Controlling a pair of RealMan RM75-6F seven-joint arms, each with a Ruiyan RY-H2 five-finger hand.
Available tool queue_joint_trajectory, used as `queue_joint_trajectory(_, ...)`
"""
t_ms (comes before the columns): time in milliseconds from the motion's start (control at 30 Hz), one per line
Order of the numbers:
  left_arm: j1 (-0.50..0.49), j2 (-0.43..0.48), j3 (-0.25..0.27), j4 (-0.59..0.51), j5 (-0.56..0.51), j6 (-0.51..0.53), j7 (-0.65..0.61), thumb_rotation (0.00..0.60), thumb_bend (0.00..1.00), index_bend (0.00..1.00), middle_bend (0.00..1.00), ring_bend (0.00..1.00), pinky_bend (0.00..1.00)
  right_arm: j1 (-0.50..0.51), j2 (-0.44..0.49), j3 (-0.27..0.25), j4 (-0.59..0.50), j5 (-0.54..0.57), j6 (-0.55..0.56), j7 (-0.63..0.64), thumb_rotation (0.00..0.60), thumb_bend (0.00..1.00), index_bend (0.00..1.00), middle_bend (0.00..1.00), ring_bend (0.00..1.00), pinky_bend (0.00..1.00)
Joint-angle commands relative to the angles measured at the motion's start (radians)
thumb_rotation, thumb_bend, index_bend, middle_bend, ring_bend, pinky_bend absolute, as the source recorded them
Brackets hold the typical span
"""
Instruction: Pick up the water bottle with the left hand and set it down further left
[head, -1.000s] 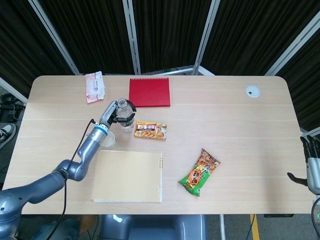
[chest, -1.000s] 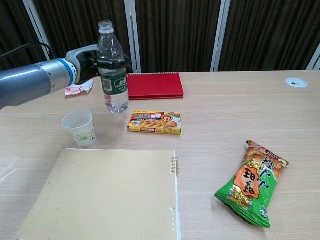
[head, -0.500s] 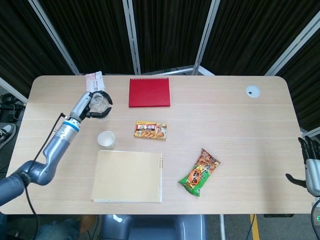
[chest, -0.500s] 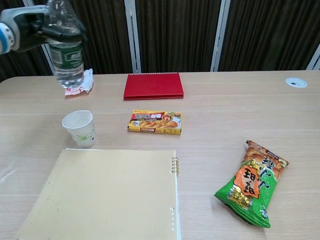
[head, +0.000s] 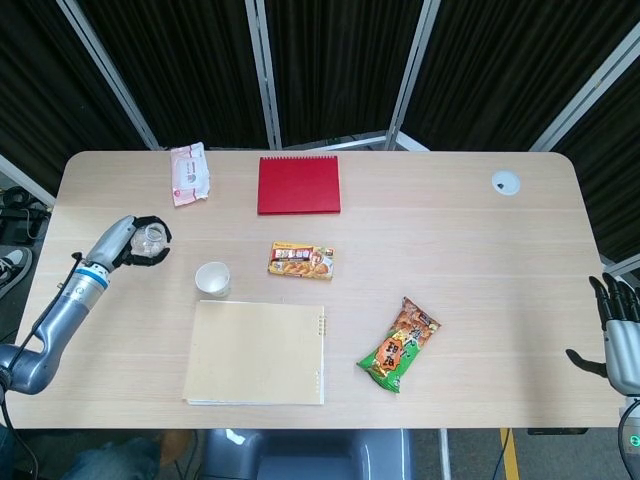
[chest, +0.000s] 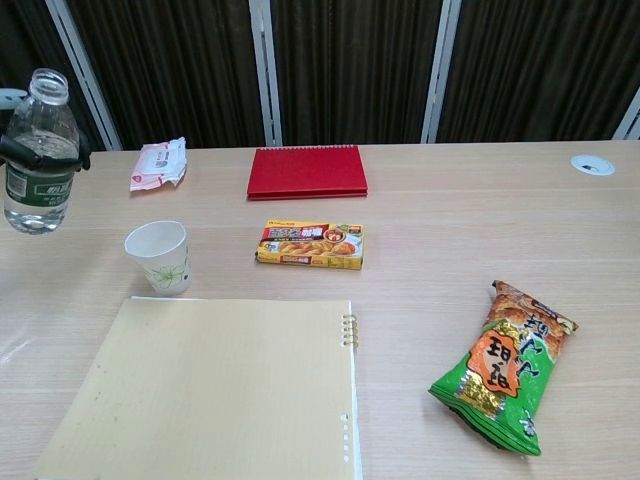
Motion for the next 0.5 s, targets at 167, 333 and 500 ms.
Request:
queue_joint_trajectory(167,-0.035,-0.035,0.028,0.044,0.018,-0.033,0.101,0.600,0.47,0.49,0.48,0.39,0.41,0.001,-0.002,0.001,0.002,0.006,-0.003,-0.004,0.600,0.00,0.00,0.00,0.00,0.00)
queue_joint_trajectory(333,-0.059,-0.059,0.030,0.064,0.003,-0.043,0.220,0.600,0.47,0.49,0.49,0.39,0.41,-0.001,0.000,0.003,-0.001,0.008,-0.002,0.000,0.600,0.00,0.00,0.00,0.00,0.00)
queue_joint_trajectory(500,-0.080,-0.086,0.035,0.103,-0.014,-0.052,0.347,0.600,0.47,0.50,0.49,0.39,0.41,-0.004,0.001,0.003,-0.003,0.013,0.001,-0.005,0.600,0.00,0.00,0.00,0.00,0.00)
